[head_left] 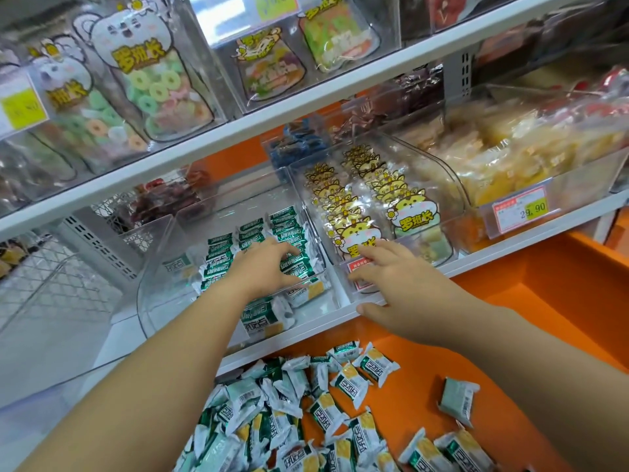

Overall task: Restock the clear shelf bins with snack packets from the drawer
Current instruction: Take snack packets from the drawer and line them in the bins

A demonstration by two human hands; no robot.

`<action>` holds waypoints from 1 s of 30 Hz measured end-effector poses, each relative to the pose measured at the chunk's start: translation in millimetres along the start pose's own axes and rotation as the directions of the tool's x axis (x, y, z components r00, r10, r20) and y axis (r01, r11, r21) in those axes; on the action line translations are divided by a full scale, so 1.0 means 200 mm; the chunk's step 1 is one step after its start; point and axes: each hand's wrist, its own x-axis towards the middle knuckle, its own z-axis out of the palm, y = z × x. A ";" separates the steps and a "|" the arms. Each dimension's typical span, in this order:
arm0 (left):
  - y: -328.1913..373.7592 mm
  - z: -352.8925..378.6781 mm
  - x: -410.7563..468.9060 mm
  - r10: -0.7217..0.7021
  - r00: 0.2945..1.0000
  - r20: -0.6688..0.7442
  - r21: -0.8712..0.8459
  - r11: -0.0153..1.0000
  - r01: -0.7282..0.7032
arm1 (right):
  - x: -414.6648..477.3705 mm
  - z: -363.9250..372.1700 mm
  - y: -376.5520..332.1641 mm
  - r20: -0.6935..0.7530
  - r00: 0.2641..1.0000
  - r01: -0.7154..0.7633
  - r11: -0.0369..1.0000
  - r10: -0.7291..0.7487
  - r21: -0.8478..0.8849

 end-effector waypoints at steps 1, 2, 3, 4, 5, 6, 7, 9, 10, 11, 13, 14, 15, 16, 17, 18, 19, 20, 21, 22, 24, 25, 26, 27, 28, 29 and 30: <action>0.00 0.01 0.00 0.002 1.000 -0.013 0.015 1.000 -0.002 | 0.00 0.00 0.00 -0.007 1.000 -0.002 1.000 0.002 0.001; 0.01 0.01 0.00 0.000 1.000 -0.026 0.038 0.999 0.001 | 0.00 0.00 0.00 -0.014 1.000 -0.003 1.000 0.003 0.003; 0.02 0.01 0.00 -0.002 0.999 -0.044 0.067 0.998 0.005 | 0.00 0.01 -0.01 -0.020 1.000 -0.004 1.000 0.004 0.004; 0.03 0.00 0.00 -0.002 0.998 -0.062 0.098 0.995 0.008 | 0.01 0.01 -0.01 -0.024 1.000 -0.004 1.000 0.004 0.004; 0.04 0.00 0.00 0.000 0.997 -0.074 0.128 0.992 0.009 | 0.01 0.01 -0.01 -0.028 1.000 -0.004 1.000 0.004 0.002; 0.05 -0.01 0.00 0.004 0.996 -0.084 0.159 0.987 0.009 | 0.00 0.01 -0.01 -0.029 1.000 -0.005 1.000 0.005 -0.001; 0.05 -0.01 0.01 0.010 0.996 -0.088 0.184 0.983 0.006 | 0.00 0.01 -0.01 -0.031 1.000 -0.005 1.000 0.005 -0.003; 0.06 -0.02 -0.01 0.010 0.997 -0.078 0.192 0.981 0.005 | 0.00 0.02 -0.01 -0.051 0.999 0.000 1.000 0.000 0.002; 0.06 -0.03 -0.02 -0.002 0.998 -0.069 0.165 0.986 0.013 | -0.01 0.03 -0.02 -0.072 0.997 0.011 1.000 -0.011 0.008; 0.05 -0.04 -0.03 -0.022 0.998 -0.067 0.105 0.994 0.029 | -0.01 0.04 -0.03 -0.099 0.995 0.032 0.999 -0.031 0.014; 0.05 -0.06 -0.07 -0.073 0.990 -0.123 -0.077 0.995 0.064 | -0.03 0.07 -0.07 -0.189 0.976 0.114 0.993 -0.105 0.039; 0.05 -0.06 -0.11 -0.098 0.975 -0.199 -0.175 0.982 0.062 | -0.04 0.09 -0.10 -0.239 0.960 0.168 0.984 -0.148 0.066; 0.05 -0.05 -0.16 -0.116 0.944 -0.310 -0.265 0.964 0.031 | -0.04 0.10 -0.12 -0.264 0.947 0.213 0.972 -0.182 0.096; 0.07 -0.03 -0.23 -0.122 0.892 -0.436 -0.332 0.943 -0.033 | -0.04 0.12 -0.13 -0.256 0.944 0.244 0.962 -0.208 0.118; 0.09 0.00 -0.31 -0.111 0.826 -0.552 -0.362 0.925 -0.118 | -0.04 0.15 -0.14 -0.213 0.952 0.251 0.960 -0.221 0.127; 0.11 0.04 -0.39 -0.085 0.768 -0.634 -0.359 0.913 -0.195 | -0.04 0.18 -0.15 -0.148 0.965 0.237 0.963 -0.217 0.131; 0.12 0.10 -0.47 -0.047 0.736 -0.675 -0.341 0.905 -0.255 | -0.03 0.22 -0.14 -0.072 0.977 0.210 0.969 -0.202 0.133; 0.12 0.17 -0.54 -0.002 0.731 -0.683 -0.318 0.901 -0.295 | -0.03 0.27 -0.13 -0.005 0.983 0.184 0.974 -0.185 0.132; 0.11 0.25 -0.60 0.045 0.740 -0.671 -0.292 0.902 -0.319 | -0.02 0.32 -0.12 0.057 0.984 0.159 0.980 -0.167 0.120; 0.09 0.34 -0.65 0.085 0.759 -0.645 -0.263 0.908 -0.325 | -0.01 0.38 -0.11 0.118 0.982 0.139 0.985 -0.150 0.099; 0.04 0.49 -0.71 0.119 0.821 -0.559 -0.222 0.932 -0.287 | 0.00 0.49 -0.08 0.238 0.964 0.107 0.993 -0.117 0.054; 0.02 0.55 -0.73 0.092 0.874 -0.478 -0.235 0.945 -0.228 | 0.00 0.55 -0.06 0.288 0.953 0.093 0.995 -0.098 0.033; -0.02 0.61 -0.74 0.045 0.929 -0.366 -0.263 0.953 -0.150 | 0.01 0.59 -0.05 0.318 0.945 0.082 0.996 -0.083 0.016; -0.06 0.67 -0.74 -0.004 0.972 -0.235 -0.285 0.956 -0.065 | 0.02 0.63 -0.04 0.336 0.939 0.076 0.997 -0.071 0.000; -0.10 0.74 -0.73 -0.043 0.994 -0.102 -0.289 0.957 0.012 | 0.03 0.66 -0.03 0.348 0.935 0.071 0.997 -0.063 -0.009; -0.14 0.80 -0.73 -0.065 0.997 0.037 -0.288 0.955 0.073 | 0.04 0.70 -0.03 0.369 0.928 0.067 0.998 -0.058 -0.012; -0.18 0.86 -0.72 -0.077 0.983 0.165 -0.307 0.943 0.125 | 0.06 0.73 -0.03 0.392 0.918 0.066 0.998 -0.057 -0.010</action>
